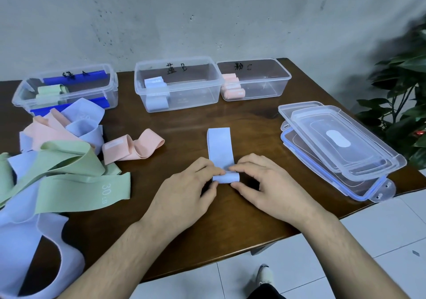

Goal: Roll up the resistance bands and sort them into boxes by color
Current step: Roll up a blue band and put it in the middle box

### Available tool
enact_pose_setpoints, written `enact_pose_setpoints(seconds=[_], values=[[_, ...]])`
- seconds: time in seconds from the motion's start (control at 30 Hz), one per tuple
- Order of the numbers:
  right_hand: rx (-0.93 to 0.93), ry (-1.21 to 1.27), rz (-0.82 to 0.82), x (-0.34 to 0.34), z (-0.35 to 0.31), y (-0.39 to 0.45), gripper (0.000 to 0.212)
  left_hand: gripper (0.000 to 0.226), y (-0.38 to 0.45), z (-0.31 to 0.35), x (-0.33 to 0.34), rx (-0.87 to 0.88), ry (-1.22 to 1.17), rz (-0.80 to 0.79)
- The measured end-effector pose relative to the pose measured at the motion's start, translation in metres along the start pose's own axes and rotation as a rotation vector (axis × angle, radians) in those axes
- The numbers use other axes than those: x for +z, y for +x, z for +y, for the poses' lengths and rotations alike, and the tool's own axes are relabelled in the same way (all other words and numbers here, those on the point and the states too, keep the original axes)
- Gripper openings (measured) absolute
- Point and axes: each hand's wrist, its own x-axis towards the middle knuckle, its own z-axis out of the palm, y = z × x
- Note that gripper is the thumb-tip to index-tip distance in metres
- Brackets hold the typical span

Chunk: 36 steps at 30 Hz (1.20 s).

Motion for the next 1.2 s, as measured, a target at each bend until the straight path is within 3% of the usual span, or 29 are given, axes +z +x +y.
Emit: enact_pose_setpoints(seconds=[0.53,0.77,1.2], values=[[-0.001,-0.018,-0.029,-0.003,-0.005,0.010,0.035,0.037,0.011,-0.002,-0.005,-0.019,0.000,-0.051],[-0.067,-0.031,-0.091,-0.005,-0.009,-0.018,0.032,0.027,-0.019,0.007,-0.008,0.023,-0.029,-0.044],[-0.081,0.033,0.006,0.003,-0.009,-0.028,0.027,0.030,-0.022,0.009,-0.005,-0.040,-0.018,-0.065]])
